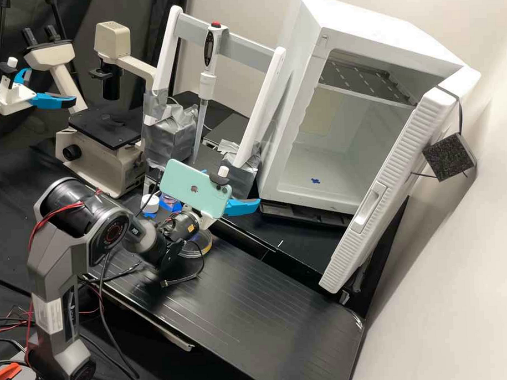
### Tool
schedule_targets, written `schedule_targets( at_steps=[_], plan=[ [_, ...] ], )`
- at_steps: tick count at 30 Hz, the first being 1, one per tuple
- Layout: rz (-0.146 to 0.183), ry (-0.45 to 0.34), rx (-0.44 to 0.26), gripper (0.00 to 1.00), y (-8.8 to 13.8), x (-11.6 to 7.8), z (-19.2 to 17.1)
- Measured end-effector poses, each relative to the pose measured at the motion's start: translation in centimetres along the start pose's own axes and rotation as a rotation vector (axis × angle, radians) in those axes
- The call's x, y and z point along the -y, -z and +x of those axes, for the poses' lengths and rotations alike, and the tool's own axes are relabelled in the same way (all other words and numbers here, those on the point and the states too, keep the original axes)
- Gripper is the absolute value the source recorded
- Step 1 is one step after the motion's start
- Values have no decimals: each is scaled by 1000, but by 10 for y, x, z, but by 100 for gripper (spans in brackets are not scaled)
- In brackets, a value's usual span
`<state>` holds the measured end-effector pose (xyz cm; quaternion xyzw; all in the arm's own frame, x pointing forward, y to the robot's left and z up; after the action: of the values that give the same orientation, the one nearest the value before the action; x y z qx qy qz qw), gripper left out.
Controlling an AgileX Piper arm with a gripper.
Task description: Close the bottle
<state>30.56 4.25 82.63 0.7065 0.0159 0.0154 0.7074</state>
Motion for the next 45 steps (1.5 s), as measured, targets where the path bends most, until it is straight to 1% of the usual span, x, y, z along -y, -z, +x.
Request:
schedule_targets(
  at_steps=[9, 12, 14, 16, 18, 20, 21, 23, 27, 29, 31, 36, 39, 45],
  plan=[
    [0, -1, -1, 100, 0, 0, -1],
    [4, 2, -11, 100, 0, 2, -11],
    [6, -6, -39, 100, 3, 1, -23],
    [9, -25, -82, 100, 7, 0, -37],
    [11, -49, -135, 100, 13, 1, -53],
    [18, -56, -196, 100, 19, 6, -71],
    [22, -45, -217, 100, 22, 10, -78],
    [15, -6, -245, 100, 26, 20, -92],
    [-24, 93, -274, 100, 27, 40, -117],
    [-37, 122, -279, 100, 26, 46, -127],
    [-45, 140, -275, 100, 23, 48, -134],
    [-45, 141, -277, 100, 23, 48, -136],
    [-47, 159, -273, 100, 23, 52, -135],
    [-86, 214, -246, 100, 18, 63, -132]
  ],
)
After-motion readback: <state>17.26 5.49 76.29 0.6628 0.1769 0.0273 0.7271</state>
